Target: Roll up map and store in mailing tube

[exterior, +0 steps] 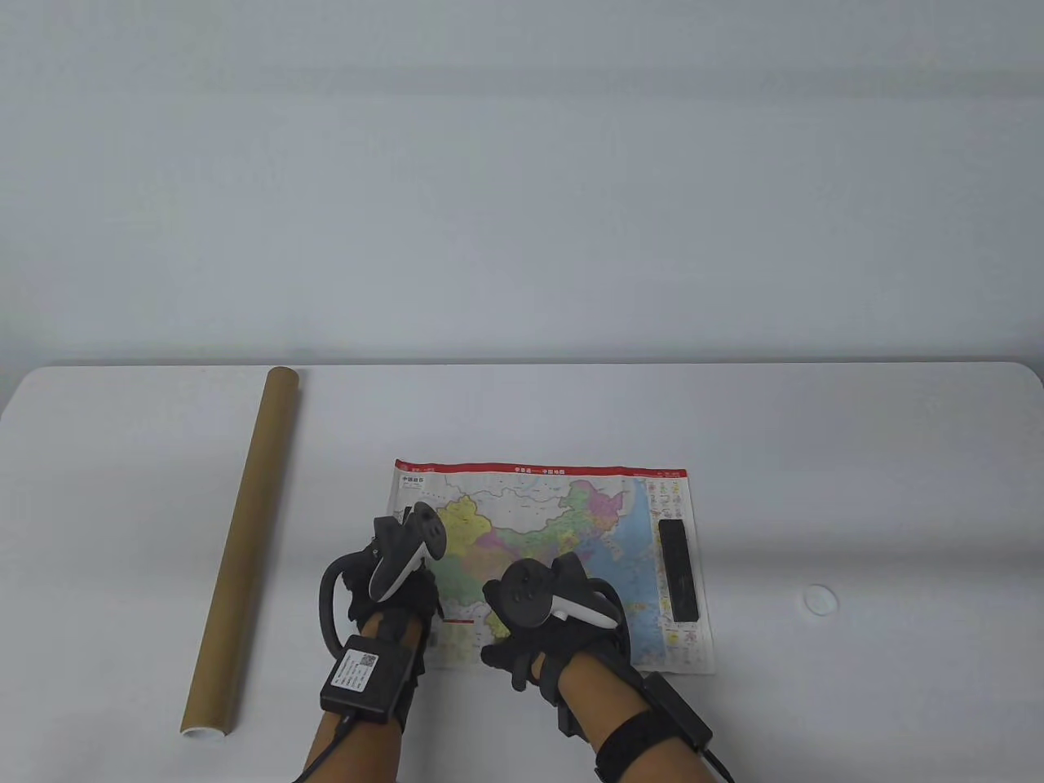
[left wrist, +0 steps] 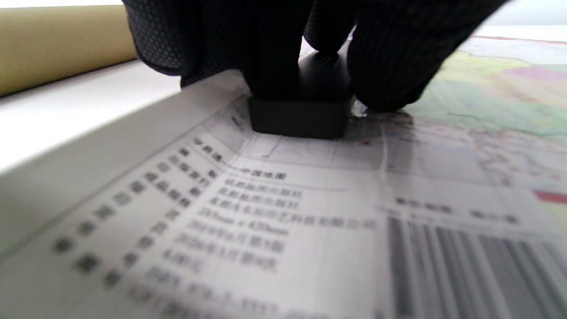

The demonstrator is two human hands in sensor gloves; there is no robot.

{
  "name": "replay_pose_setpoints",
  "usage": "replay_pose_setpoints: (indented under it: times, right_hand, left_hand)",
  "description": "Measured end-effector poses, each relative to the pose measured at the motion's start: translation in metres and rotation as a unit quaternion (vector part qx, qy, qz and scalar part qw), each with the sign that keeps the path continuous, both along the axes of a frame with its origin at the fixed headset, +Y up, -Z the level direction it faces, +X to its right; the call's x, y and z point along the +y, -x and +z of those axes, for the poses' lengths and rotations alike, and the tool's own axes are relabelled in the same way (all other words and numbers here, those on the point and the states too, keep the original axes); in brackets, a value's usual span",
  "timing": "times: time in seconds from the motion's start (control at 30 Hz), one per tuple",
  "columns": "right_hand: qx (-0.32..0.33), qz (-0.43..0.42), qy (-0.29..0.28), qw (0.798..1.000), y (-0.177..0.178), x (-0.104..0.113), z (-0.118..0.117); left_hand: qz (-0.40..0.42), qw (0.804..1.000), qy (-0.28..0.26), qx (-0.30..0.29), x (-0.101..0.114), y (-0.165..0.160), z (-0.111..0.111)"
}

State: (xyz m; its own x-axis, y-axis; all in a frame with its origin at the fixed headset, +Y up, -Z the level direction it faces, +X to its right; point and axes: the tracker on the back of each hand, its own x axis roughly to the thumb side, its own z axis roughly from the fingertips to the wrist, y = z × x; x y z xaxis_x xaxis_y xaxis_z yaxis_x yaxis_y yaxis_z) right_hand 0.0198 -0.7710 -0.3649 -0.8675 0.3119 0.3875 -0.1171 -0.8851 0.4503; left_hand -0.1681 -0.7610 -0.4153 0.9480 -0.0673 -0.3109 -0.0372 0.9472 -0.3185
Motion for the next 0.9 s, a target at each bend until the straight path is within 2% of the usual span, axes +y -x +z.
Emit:
replay_pose_setpoints:
  times: [0.2,0.3,0.47,0.6,0.9]
  right_hand:
    - [0.005,0.020,0.001,1.000,0.003,-0.005,0.001]
    - [0.004,0.015,0.000,1.000,0.003,-0.005,0.001]
    - [0.003,0.011,0.001,1.000,0.002,-0.005,0.001]
    - [0.002,0.011,0.003,1.000,0.002,-0.005,0.001]
    - [0.005,0.011,0.002,1.000,0.002,-0.005,0.001]
  left_hand:
    - [0.026,1.000,0.001,0.011,0.005,0.014,0.001]
    - [0.056,0.998,-0.008,0.037,0.013,0.031,0.003]
    - [0.062,0.995,-0.029,0.078,0.030,0.060,0.009]
    - [0.068,0.991,-0.032,0.111,0.029,0.078,0.012]
    - [0.058,0.989,-0.021,0.133,0.014,0.097,0.009]
